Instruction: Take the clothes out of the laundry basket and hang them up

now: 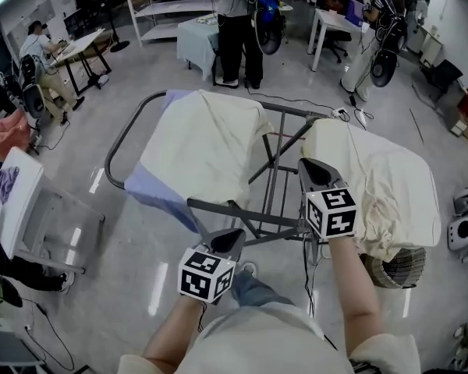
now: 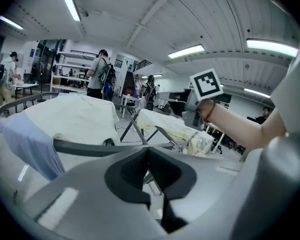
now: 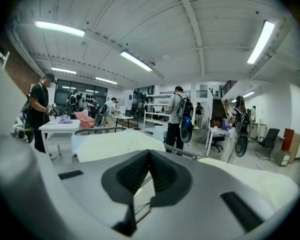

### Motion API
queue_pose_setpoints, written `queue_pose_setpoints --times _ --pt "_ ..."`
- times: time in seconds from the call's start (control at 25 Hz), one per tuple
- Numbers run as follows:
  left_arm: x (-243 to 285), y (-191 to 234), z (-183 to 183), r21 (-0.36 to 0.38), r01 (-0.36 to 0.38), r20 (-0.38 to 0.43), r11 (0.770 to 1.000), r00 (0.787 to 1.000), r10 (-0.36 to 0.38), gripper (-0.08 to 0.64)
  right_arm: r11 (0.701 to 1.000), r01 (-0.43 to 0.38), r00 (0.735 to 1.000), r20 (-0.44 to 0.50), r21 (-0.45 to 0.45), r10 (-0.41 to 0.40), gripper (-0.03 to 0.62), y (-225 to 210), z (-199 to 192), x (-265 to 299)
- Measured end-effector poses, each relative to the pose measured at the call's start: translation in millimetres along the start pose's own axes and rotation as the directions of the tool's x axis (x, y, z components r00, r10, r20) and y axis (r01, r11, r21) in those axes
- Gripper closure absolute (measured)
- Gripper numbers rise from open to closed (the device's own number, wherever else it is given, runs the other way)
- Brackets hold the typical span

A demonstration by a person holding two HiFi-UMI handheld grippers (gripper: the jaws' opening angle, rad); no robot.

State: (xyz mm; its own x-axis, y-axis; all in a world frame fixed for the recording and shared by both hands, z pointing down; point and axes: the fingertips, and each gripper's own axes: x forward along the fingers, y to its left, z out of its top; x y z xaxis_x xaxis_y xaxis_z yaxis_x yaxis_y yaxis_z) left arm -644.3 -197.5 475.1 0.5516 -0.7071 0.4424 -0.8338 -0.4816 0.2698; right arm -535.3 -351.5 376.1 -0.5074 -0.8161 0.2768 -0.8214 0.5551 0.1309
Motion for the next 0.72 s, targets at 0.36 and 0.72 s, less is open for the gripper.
queue_pose_setpoints --times 0.36,0.72 --pt "-44.4 -63.1 -41.7 -0.017 -0.057 0.068 0.998 0.996 0.058 0.549 0.998 -0.004 1.0 0.019 0.069 0.002 0.591 51.5 -58.3 -150.6" --pt "-72.5 -159.1 -86.1 0.004 -0.033 0.054 0.999 0.998 0.033 0.549 0.985 0.006 1.0 0.019 0.171 -0.009 0.591 77.6 -106.3 -286.2"
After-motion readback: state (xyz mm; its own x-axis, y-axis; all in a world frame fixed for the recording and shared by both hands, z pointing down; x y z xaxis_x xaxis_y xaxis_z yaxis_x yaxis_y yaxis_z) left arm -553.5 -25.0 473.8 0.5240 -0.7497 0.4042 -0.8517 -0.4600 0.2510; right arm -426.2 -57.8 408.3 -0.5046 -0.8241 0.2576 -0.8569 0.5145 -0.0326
